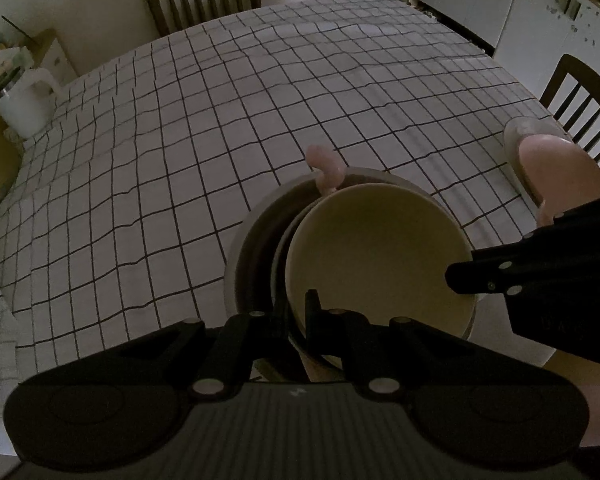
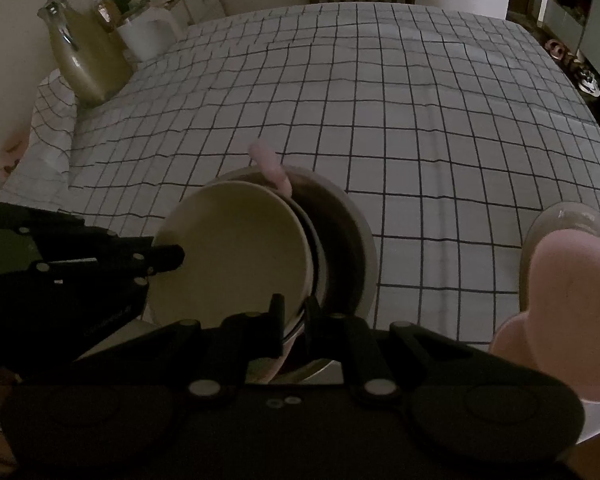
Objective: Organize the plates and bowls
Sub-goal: 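Lower the cream bowl into the steel bowl with both grippers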
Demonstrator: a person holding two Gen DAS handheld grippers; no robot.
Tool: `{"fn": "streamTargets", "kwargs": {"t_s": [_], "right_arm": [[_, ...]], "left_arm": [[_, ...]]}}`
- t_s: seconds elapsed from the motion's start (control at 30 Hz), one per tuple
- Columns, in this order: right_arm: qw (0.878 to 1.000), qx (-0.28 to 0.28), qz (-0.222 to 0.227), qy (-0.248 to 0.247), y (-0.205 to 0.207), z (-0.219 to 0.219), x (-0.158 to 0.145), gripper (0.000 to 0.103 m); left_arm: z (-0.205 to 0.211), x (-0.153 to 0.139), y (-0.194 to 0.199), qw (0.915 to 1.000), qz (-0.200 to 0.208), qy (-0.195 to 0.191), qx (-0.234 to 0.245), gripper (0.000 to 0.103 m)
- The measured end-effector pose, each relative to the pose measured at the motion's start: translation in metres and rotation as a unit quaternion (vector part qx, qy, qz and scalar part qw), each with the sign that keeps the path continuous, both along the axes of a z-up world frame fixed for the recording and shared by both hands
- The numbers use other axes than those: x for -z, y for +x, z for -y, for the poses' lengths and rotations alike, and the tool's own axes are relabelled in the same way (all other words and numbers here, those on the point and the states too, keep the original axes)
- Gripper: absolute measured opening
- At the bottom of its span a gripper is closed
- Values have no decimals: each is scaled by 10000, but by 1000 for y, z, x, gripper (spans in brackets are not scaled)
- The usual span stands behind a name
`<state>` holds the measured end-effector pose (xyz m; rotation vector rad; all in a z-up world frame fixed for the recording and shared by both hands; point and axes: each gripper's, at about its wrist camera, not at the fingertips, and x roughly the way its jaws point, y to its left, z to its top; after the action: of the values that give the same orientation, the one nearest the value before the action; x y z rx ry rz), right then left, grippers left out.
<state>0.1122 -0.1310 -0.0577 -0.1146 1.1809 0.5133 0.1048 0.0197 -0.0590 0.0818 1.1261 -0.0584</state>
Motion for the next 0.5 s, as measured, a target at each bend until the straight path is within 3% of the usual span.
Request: {"fn": "streamTargets", "kwargs": {"t_s": [0.5], "right_arm": [[9996, 15, -213, 165, 9, 7, 4, 12]], "left_arm": [[-5, 1, 4, 9998, -21, -188, -28, 7]]}}
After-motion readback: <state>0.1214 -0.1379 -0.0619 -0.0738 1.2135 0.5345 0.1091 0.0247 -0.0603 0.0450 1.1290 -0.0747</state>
